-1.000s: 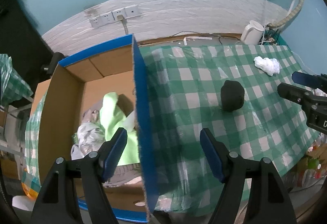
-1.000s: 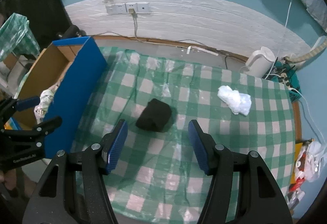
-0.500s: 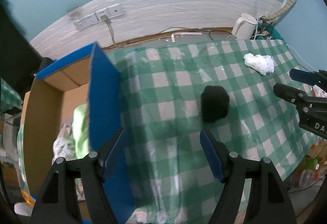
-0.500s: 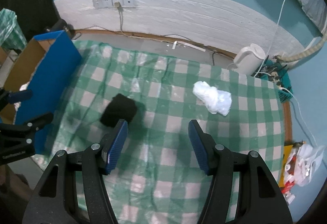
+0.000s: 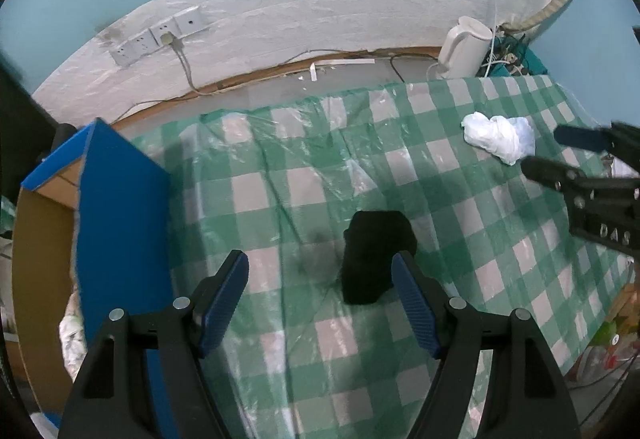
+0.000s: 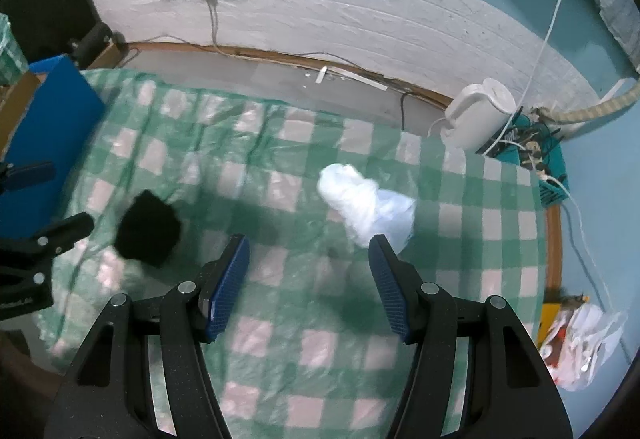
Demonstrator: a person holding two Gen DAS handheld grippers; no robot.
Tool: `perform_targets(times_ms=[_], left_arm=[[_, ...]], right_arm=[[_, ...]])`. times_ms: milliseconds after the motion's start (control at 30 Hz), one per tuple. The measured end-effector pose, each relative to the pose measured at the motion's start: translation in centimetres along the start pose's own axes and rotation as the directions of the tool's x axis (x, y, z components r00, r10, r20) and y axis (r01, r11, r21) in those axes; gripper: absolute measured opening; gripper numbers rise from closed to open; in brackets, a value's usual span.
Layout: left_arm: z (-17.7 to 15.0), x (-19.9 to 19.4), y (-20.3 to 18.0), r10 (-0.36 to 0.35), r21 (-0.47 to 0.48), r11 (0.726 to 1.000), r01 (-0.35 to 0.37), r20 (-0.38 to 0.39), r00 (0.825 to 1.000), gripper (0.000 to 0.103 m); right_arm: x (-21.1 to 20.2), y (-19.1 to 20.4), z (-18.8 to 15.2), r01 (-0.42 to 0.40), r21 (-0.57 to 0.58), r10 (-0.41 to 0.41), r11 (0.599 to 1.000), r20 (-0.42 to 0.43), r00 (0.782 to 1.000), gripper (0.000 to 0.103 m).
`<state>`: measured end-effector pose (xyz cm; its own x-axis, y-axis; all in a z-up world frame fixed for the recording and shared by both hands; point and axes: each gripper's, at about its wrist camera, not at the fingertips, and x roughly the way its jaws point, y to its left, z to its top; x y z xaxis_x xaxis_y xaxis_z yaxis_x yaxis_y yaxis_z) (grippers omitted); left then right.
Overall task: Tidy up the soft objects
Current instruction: 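Grasp the black sponge with the left tool while the right tool grasps the white crumpled cloth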
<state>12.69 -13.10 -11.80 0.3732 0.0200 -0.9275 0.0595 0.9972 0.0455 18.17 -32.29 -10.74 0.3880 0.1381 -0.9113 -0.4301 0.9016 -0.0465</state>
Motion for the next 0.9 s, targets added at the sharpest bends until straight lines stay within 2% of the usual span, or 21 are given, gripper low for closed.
perform_targets(times_ms=[333,500,833,900], left_arm=[[1.6,3.4,-0.6,-0.030,-0.009,1.000,0.030,-0.050,0.998,0.076],[2.1,4.3,0.1,-0.066,-0.058,0.996,0.062,-0.063,0.996,0.078],[2.3,4.7,-0.3,-0.073,-0.035,0.997,0.072,-0.053,0.996,0.079],[2.4,4.8,-0.3,-0.080,-0.038,0.996,0.078,-0.055,0.995,0.079]], right_arm=[[5.2,-1.0,2.1,0.028,-0.131,-0.034,0.991,-0.043,0.999,0.061],[7.1,-1.4,2.8,0.064,-0.147,-0.071,0.987,-0.046,0.996,0.061],[10.1,-2.7,1.8,0.048,-0.132,-0.063,0.990,-0.111,0.992,0.061],[9.8,-3.0,1.6,0.031,-0.103,-0.042,0.994,-0.108,0.993,0.046]])
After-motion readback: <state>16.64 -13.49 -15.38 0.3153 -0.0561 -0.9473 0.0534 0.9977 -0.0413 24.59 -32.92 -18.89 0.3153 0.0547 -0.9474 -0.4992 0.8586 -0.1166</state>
